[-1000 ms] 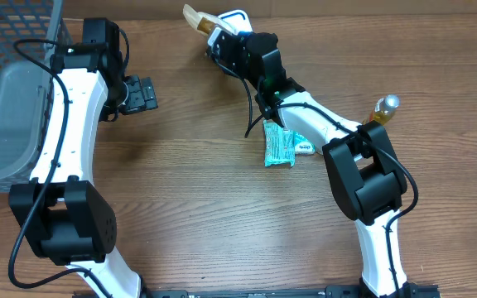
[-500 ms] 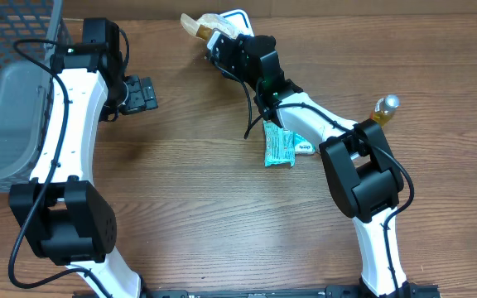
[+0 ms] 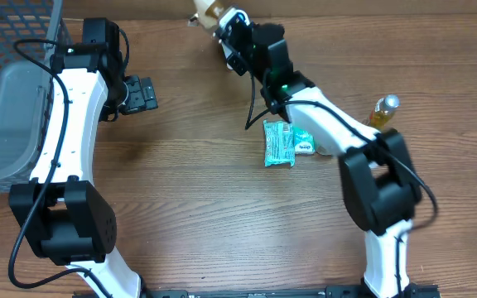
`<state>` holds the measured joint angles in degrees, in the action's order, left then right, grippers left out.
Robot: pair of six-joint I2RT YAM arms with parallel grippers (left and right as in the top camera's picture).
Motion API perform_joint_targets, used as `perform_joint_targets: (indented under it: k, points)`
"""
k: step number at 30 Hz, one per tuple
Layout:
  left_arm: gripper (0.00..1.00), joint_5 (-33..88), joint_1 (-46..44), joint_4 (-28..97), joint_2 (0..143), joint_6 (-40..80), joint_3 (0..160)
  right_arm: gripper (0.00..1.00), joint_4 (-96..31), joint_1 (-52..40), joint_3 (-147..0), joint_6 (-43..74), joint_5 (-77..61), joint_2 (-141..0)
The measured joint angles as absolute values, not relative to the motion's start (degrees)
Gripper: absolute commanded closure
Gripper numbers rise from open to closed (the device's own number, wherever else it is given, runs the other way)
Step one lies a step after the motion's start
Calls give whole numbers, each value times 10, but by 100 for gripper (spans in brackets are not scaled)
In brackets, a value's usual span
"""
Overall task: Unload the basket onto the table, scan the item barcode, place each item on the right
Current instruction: 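Lower the snack bag onto the table center with the right gripper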
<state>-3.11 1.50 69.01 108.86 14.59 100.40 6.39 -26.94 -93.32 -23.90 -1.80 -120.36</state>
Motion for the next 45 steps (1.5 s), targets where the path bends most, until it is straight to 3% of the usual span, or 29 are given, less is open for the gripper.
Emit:
perform_joint_targets:
  k: [8, 13, 17, 18, 20, 23, 45]
  points:
    - [1, -31, 15, 690, 1089, 146, 1004, 88, -236, -269, -943, -15, -122, -1082]
    - [0, -32, 15, 690, 1089, 146, 1004, 84, -421, -270, -943, 73, -204, -1100]
    - [0, -31, 15, 690, 1089, 146, 1004, 80, -484, -271, -940, 98, -217, -1130]
    - [0, -31, 15, 690, 1089, 146, 1004, 74, -488, -271, -940, 104, -215, -1135]
    - [1, -31, 15, 690, 1089, 146, 1004, 39, -492, -270, -940, 110, -201, -1141]
    - [0, -31, 15, 690, 1089, 146, 1004, 0, -487, -269, -940, 114, -182, -1141]
    - [0, -31, 15, 690, 1089, 146, 1004, 0, -496, -262, -958, 118, -12, -1078]
